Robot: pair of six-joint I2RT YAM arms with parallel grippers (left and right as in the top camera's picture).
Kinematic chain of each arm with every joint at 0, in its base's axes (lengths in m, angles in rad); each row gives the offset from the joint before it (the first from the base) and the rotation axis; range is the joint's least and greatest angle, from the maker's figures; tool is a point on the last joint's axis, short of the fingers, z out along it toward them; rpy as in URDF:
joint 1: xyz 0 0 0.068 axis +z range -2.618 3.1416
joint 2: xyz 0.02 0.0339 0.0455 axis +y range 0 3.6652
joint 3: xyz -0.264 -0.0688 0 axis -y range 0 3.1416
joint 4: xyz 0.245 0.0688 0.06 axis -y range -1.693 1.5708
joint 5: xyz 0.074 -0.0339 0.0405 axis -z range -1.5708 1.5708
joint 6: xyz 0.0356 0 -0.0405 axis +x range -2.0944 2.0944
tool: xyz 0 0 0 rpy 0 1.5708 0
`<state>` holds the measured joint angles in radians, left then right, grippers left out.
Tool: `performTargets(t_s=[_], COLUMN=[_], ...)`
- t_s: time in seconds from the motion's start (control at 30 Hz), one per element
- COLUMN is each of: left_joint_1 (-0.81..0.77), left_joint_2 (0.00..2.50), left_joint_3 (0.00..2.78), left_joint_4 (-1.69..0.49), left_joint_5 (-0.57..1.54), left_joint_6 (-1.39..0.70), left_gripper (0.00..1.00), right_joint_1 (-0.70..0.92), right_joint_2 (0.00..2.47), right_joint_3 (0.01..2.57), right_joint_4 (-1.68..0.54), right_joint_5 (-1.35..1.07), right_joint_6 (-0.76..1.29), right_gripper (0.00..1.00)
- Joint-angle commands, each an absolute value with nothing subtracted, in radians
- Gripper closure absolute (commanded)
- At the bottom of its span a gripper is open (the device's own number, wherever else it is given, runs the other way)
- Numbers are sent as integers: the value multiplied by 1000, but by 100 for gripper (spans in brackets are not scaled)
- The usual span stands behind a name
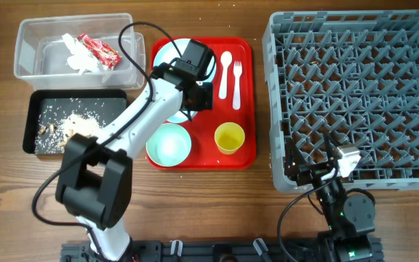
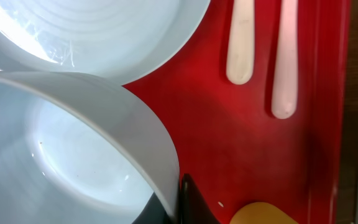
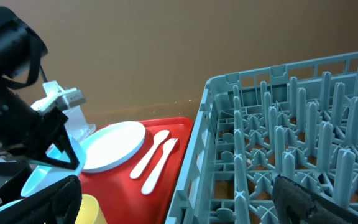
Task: Sort waste into correct bins and load items into the dishwasher rack
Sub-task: 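Set the emptied blue bowl back on the red tray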
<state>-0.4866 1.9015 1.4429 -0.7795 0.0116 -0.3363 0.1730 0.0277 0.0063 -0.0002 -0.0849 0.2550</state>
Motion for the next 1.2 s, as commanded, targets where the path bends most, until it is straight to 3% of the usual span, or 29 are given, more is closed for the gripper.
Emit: performTargets(t_s=[0.0,0.07,0.17,0.23,0.37,0.47,0.7,1.03,1.17], left_joint_1=[-503,-514,-515,-515,-512,-512,-512,-520,-520], left_joint_2=[1918,1918,1918,1918,1895,1855,1855,1855,1855], left_joint_3=[1438,1438,1438,1438,1471,1488,1488,1488,1488], left_joint_4=[-772,-765,-767,-767,-778,-746,-748,-840,-841], left_joint_5=[14,14,16,18,61,62,62,93,309], left_joint_6=[-349,-349,-349,-349,-349,-349,-349,-349,-261], left_gripper=[96,91,62,50,41,27,23,10,10], right_joint_1=[169,169,169,169,169,169,169,169,169], right_joint_2=[21,21,21,21,21,21,21,21,21], right_joint_3=[5,5,5,5,5,5,5,5,5], right_joint_4=[3,3,3,3,3,3,3,3,3], right_joint_5=[-76,-76,-76,-76,-76,-76,-76,-76,-76], right_joint_6=[238,238,239,239,238,239,239,239,239], right_gripper=[0,0,0,0,0,0,0,0,0])
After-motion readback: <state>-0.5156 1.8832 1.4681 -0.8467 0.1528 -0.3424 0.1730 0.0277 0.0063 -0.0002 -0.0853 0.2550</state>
